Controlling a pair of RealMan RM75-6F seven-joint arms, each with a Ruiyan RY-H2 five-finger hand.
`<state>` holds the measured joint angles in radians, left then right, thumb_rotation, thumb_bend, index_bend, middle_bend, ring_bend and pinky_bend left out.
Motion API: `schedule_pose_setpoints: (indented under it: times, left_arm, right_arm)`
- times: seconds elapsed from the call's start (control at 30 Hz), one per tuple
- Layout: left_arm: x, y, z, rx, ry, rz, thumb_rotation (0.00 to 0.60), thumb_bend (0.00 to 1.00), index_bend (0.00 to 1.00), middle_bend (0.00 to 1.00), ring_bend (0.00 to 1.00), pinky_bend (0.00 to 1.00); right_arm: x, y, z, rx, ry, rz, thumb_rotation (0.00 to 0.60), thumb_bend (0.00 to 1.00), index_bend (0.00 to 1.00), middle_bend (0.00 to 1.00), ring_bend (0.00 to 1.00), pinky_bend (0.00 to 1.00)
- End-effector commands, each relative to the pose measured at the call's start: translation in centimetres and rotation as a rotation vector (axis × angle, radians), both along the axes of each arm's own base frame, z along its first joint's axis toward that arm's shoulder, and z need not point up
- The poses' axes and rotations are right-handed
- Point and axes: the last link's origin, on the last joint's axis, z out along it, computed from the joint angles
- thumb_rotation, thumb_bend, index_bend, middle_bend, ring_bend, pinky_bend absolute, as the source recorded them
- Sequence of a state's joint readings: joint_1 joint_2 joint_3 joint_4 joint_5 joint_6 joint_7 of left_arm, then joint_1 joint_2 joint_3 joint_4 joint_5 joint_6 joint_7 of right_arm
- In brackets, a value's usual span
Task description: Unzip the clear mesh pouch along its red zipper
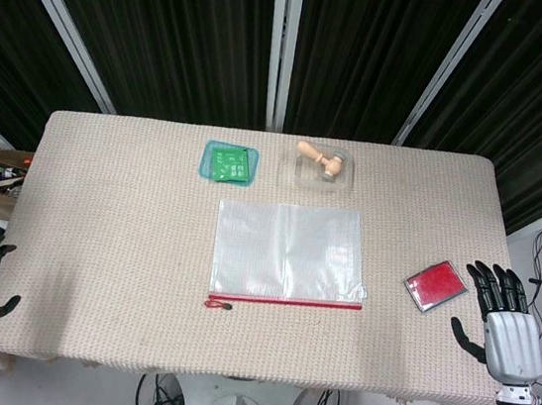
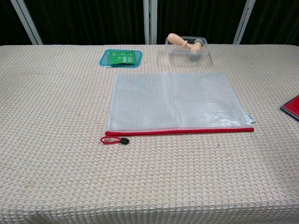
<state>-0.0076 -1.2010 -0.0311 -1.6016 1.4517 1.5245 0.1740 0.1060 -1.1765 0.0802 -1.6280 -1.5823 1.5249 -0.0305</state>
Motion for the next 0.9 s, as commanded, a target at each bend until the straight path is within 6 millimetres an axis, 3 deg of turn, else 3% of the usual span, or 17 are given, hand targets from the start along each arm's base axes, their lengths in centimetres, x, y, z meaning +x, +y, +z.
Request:
schedule_pose_setpoints:
  times: [0.03,0.37,0.57,0.7,0.9]
  left_arm:
    - [-0.1,0.1,-0.1,-0.003,-0.001,0.005,0.600,0.15,0.22,0.13,0.08,0.14]
    - [0.1,-0.3,0.1,-0.006,-0.007,-0.002,0.600,0.15,0.22,0.13,0.08,0.14]
    - [0.2,-0.6,0.1,-0.002,-0.012,-0.007,0.600,0.15,0.22,0.13,0.08,0.14]
    - [0.4,-0.7,-0.1,-0.006,-0.016,-0.018,0.600,0.15,0.22,0.13,0.08,0.14]
    - [0.5,-0.8,-0.2,-0.011,-0.020,-0.026,0.600,0.15,0.22,0.13,0.08,0.14]
  right_arm:
    - [0.2,-0.3,-0.2,0.011,0.002,0.004,0.600,0.24,0.09,0.09,0.00,0.00]
    - [0.9,-0.3,-1.0,0.118,-0.016,0.034,0.600,0.25,0.09,0.11,0.00,0.00]
    - [1.6,0.3,-1.7,0.190,-0.064,0.058,0.600,0.27,0.09,0.17,0.00,0.00]
    - [3.9,-0.3,-4.1,0.347,-0.123,0.159,0.600,0.31,0.09,0.22,0.00,0.00]
    - [9.0,-2.8,-10.0,0.610,-0.093,0.330,0.600,0.42,0.05,0.24,0.00,0.00]
